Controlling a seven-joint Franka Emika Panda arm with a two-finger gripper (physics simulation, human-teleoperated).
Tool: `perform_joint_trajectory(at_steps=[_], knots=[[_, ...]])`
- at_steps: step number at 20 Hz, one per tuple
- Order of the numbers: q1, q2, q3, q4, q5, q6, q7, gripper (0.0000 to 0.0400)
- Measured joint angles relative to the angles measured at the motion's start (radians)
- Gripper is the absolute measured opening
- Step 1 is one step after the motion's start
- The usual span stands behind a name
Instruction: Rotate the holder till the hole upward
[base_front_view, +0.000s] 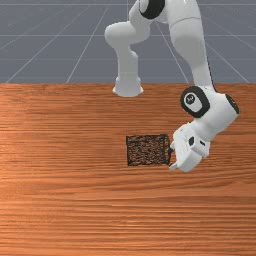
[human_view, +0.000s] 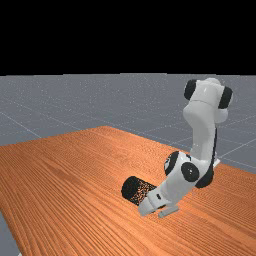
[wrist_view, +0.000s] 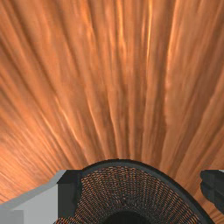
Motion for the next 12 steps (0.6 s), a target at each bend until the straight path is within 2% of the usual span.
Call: perform_joint_trajectory(at_steps=[2,3,4,5,6,9,10,11,12], knots=[[-0.002,-0.005,-0.015,-0.018,-0.017,0.007,0.000,0.0400],[-0.024,-0.034,-0.004,-0.070,-0.022,0.080,-0.039,0.0400],[-0.029,-0.041,-0.009,-0.086,-0.030,0.096,-0.046,0.0400],[-0.021,-0.026,-0.026,-0.063,-0.030,0.051,-0.017,0.0400],[-0.053,-0.033,-0.004,-0.065,-0.003,0.053,-0.068,0.0400],[-0.065,-0.043,-0.013,-0.089,-0.012,0.076,-0.074,0.0400],[-0.065,-0.048,-0.018,-0.101,-0.018,0.091,-0.066,0.0244],[-0.063,-0.054,-0.025,-0.117,-0.031,0.113,-0.063,0.0150],[-0.064,-0.056,-0.026,-0.119,-0.032,0.117,-0.064,0.0114]])
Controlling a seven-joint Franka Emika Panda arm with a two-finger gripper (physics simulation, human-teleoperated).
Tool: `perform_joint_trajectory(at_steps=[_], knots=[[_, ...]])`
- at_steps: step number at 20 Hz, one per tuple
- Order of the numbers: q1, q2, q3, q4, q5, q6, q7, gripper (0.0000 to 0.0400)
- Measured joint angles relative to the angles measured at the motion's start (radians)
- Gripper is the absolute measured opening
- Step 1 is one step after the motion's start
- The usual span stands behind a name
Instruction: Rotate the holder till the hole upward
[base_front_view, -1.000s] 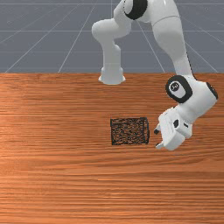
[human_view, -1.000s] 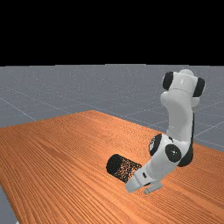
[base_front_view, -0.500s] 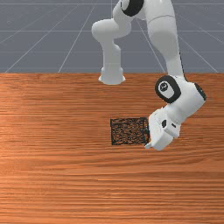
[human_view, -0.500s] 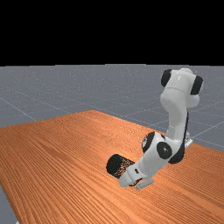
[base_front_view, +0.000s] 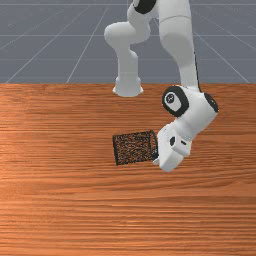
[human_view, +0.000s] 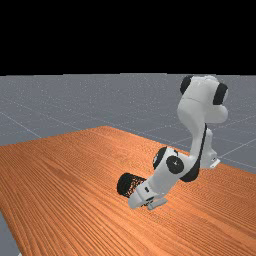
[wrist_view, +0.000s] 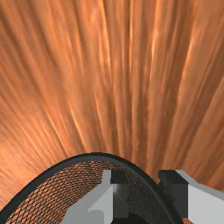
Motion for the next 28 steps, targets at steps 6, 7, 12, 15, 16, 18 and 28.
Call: perform_joint_trajectory(at_steps=[6,7,12,15,16,18,28], knots=[[-0.170,-0.087,0.161,-0.083,0.195,0.113,-0.220,0.0075],[-0.237,-0.108,0.234,-0.098,0.292,0.108,-0.326,0.0036],[-0.350,-0.220,0.318,-0.101,0.598,-0.076,-0.622,0.0041],[-0.383,-0.310,0.318,-0.197,0.717,-0.088,-0.742,0.0041],[-0.385,-0.355,0.311,-0.269,0.754,-0.081,-0.778,0.0042],[-0.380,-0.444,0.290,-0.405,0.821,-0.069,-0.843,0.0038],[-0.252,-0.787,0.164,-0.853,1.212,0.132,-1.191,0.0032]])
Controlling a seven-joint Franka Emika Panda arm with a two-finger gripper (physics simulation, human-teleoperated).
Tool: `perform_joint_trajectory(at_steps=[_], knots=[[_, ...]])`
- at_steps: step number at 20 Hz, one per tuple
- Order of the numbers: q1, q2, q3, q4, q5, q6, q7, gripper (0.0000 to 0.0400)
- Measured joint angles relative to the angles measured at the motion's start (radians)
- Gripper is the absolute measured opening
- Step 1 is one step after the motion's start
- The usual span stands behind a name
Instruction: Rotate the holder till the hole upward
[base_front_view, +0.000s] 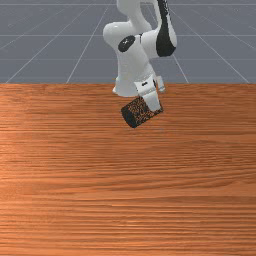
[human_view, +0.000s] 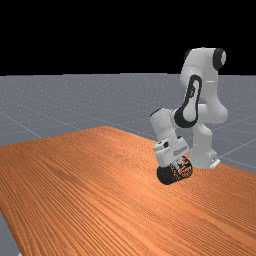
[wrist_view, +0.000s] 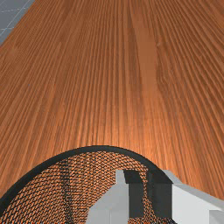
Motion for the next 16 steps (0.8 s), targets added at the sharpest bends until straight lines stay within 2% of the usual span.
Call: perform_joint_trajectory(at_steps=[1,2,3,4,5,6,8,9,10,11,12,13,14,16], knots=[[-0.047,0.047,-0.005,0.043,0.080,-0.267,-0.163,0.0042],[0.020,-0.036,-0.030,-0.045,0.103,-0.041,-0.107,0.0045],[0.030,-0.050,-0.040,-0.070,0.127,-0.039,-0.131,0.0065],[0.013,-0.036,-0.066,-0.045,0.127,-0.116,-0.179,0.0084],[-0.014,-0.023,-0.099,-0.040,0.127,-0.154,-0.230,0.0082],[-0.004,-0.117,-0.059,-0.106,-0.113,0.115,-0.046,0.0068],[-0.042,-0.120,-0.101,-0.090,-0.160,0.074,-0.114,0.0069],[-0.032,-0.151,-0.119,-0.145,-0.022,0.191,-0.177,0.0061],[-0.037,-0.154,-0.147,-0.149,0.011,0.198,-0.254,0.0037],[-0.056,-0.153,-0.172,-0.146,0.007,0.190,-0.299,0.0038],[-0.118,-0.108,-0.185,-0.072,-0.208,0.033,-0.238,0.0165],[-0.138,-0.106,-0.202,-0.068,-0.211,0.030,-0.239,0.0263],[-0.153,-0.100,-0.217,-0.058,-0.221,0.018,-0.257,0.0317],[-0.167,-0.115,-0.211,-0.081,-0.237,0.065,-0.180,0.0369]])
